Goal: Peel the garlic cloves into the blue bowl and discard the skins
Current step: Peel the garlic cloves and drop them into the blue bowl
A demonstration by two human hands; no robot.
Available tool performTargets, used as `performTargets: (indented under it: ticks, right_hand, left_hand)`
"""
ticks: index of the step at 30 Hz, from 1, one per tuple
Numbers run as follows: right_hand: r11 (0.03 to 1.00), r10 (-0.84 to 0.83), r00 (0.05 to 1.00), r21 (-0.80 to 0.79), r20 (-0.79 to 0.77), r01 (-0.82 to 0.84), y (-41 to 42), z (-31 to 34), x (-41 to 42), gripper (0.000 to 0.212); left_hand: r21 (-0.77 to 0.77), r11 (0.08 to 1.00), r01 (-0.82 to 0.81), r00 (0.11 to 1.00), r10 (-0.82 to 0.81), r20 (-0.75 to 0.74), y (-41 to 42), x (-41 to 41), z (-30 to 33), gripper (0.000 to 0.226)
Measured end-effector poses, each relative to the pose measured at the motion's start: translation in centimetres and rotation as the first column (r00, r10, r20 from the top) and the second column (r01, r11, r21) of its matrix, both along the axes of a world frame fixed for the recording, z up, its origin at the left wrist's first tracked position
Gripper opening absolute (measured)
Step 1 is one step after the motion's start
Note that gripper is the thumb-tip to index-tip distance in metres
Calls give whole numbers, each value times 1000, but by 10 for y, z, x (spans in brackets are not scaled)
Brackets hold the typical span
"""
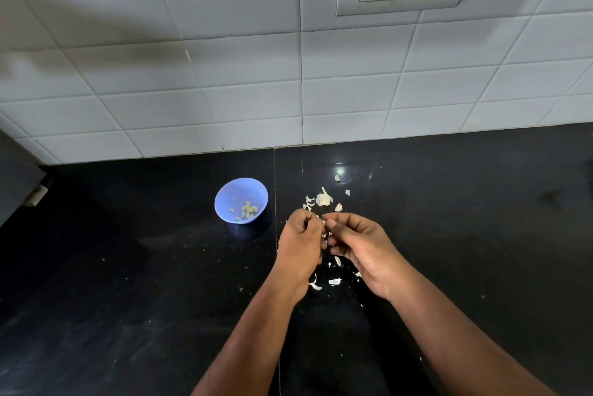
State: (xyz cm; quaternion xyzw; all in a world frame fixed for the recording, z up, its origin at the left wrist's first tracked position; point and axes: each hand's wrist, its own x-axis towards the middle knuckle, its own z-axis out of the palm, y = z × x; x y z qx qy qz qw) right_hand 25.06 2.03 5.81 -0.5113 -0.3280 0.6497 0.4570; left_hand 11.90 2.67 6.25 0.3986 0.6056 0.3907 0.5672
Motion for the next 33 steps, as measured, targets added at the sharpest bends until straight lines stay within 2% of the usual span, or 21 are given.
performTargets:
  ticks: [4,7,9,17,23,25,27,29,33]
  right_hand:
    - [999,-30,999,-22,-18,29,1,-1,-3,13]
    - [999,-9,999,-44,-37,8,3,1,0,9]
    - [999,-25,999,-49,-44,22,3,1,1,6]
    - [975,-223,974,-9,23,223,12,-12,3,9]
    - [973,-214,967,120,138,198,6,-7,3,13]
    - [971,-208,964,153,168,183,4,-6,1,14]
    - [968,-202,957,192,209,162,3,-5,0,15]
    - [964,-202,942,224,270,142,2,-5,1,16]
    - [959,-211,906,259,367,119,0,-2,2,9]
  left_hand:
    - [36,999,16,999,-15,-39,-1,1,1,11]
    - [51,998,30,996,-25,-84,-1,-1,2,23]
    - [50,998,34,996,-29,-87,-1,-2,1,16]
    - [-3,998,66,990,-66,-128,-3,-5,2,18]
    - [-21,984,180,931,-177,-318,-3,-12,-7,35]
    - [-8,978,208,903,-196,-382,-2,-12,-13,32]
    - [11,975,220,917,-203,-345,-2,-11,-13,22]
    - [16,985,174,955,-164,-247,-4,-9,-9,36]
    - [99,993,69,995,-62,-76,-5,-4,1,15]
